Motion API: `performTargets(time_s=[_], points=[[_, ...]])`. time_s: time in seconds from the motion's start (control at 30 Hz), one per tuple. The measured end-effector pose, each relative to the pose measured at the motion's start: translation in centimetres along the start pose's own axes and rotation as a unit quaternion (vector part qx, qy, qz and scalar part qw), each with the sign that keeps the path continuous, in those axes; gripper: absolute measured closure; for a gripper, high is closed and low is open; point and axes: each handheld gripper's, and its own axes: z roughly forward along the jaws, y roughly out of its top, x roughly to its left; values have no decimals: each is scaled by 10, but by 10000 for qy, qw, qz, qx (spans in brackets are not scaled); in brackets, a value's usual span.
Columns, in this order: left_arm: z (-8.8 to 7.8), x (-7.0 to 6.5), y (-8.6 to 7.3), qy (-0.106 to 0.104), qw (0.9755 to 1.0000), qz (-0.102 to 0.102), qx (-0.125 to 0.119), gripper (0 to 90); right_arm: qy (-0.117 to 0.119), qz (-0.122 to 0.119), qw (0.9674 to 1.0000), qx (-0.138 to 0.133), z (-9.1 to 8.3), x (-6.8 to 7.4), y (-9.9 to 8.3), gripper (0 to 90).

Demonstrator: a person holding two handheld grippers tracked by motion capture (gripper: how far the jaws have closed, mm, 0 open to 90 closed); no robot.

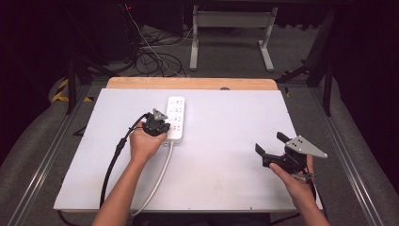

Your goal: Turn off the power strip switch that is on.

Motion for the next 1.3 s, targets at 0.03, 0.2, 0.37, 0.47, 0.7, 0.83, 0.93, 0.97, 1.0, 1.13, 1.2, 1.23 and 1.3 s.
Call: performTargets(time_s=[0.03, 0.2, 0.37, 0.47, 0.7, 0.83, 0.93, 0.97, 1.0, 1.13, 1.2, 1.23, 1.3], points=[[0, 1, 0, -7, 10000, 11, 8, 900, 2, 4, 10000, 0, 0, 0, 0, 78], [-2, 0, 0, 118, 9999, -47, -60, 900, -7, 15, 10000, -1, -1, -1, 0, 78], [-3, 8, -3, -91, 9995, -304, -84, 900, -1, 10, 10000, 7, 0, 0, 0, 78], [-3, 7, -3, -14, 9998, -159, -96, 900, 7, 11, 10000, -2, 0, 0, 0, 78], [-3, 7, -4, -48, 9997, -217, -99, 900, 5, 9, 10000, 9, 0, -1, 0, 78], [-3, 9, -5, -139, 9993, -311, -124, 900, 12, 12, 10000, 12, 1, -1, 0, 78], [-3, 10, -5, -159, 9992, -328, -138, 900, 9, 8, 10000, 14, 1, -1, 0, 78], [-3, 10, -5, -151, 9991, -358, -149, 900, 6, 10, 10000, 14, 1, -1, 0, 78], [-3, 10, -5, -151, 9991, -358, -149, 900, 3, 9, 10000, 12, 1, -1, 0, 78], [-5, 12, -5, -141, 9990, -389, -190, 900, 6, 29, 10000, -3, 1, -2, 0, 78], [-8, 13, -4, -146, 9988, -388, -259, 900, 6, 14, 10000, 6, 1, -2, 0, 78], [-8, 13, -4, -146, 9988, -388, -259, 900, 1, 11, 10000, 14, 1, -2, 0, 78], [-10, 13, -4, -150, 9985, -417, -316, 900, 0, 9, 10000, 17, 1, -2, 0, 78]])
